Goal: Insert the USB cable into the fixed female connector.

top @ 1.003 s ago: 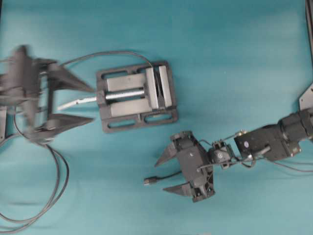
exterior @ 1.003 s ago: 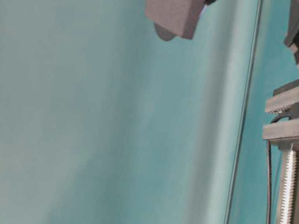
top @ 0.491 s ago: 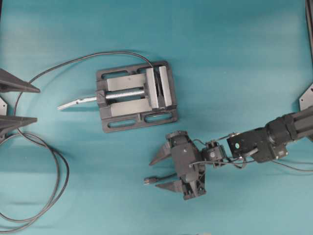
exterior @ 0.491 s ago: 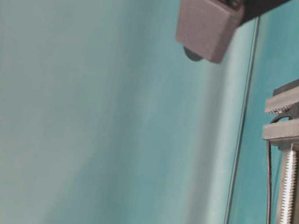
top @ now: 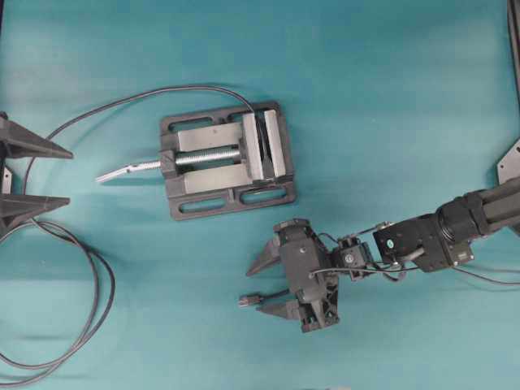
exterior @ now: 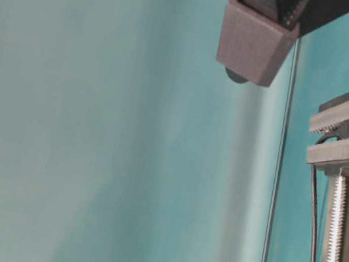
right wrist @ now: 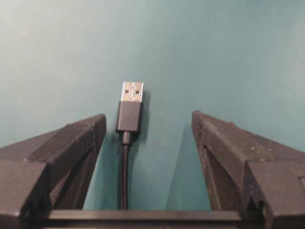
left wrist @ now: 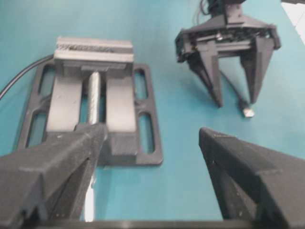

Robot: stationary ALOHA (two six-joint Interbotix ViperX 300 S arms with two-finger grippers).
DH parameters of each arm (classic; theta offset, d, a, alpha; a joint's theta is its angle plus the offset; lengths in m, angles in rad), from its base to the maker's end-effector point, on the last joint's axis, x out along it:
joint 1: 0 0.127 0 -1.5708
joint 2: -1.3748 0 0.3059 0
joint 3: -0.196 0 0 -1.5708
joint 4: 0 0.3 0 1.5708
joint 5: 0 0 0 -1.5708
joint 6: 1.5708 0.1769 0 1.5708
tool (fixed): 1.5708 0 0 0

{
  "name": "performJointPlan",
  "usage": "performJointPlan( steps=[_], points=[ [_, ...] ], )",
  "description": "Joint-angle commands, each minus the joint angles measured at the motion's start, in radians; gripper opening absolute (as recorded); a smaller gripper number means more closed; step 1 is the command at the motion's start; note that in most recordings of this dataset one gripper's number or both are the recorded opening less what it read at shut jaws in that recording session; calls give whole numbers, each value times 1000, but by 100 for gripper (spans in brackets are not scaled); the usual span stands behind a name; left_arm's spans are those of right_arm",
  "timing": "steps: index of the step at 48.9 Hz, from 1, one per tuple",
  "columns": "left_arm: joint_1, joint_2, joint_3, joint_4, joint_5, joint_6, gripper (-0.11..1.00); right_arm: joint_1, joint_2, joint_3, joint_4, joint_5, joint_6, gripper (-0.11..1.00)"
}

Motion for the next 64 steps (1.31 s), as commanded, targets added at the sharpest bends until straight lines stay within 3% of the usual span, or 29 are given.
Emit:
performJointPlan(
  steps=[1, 10, 18, 42, 54, 64],
  points=[
    [20, 15, 3, 2, -15, -12, 94, 12, -17, -15, 3, 8, 12, 76],
    [43, 15, 8, 0, -18, -12, 94, 23, -8, -15, 14, 9, 21, 75],
    [49, 15, 9, 2, -18, -12, 94, 41, -6, -15, 67, 29, 38, 71],
    [57, 15, 11, 2, -18, -12, 94, 117, 32, -29, 141, 0, 40, 68],
    [57, 15, 11, 2, -18, -12, 94, 117, 41, -32, 143, 2, 40, 66],
    [58, 15, 11, 2, -18, -12, 94, 132, 37, -23, 143, 3, 40, 52]
  ],
)
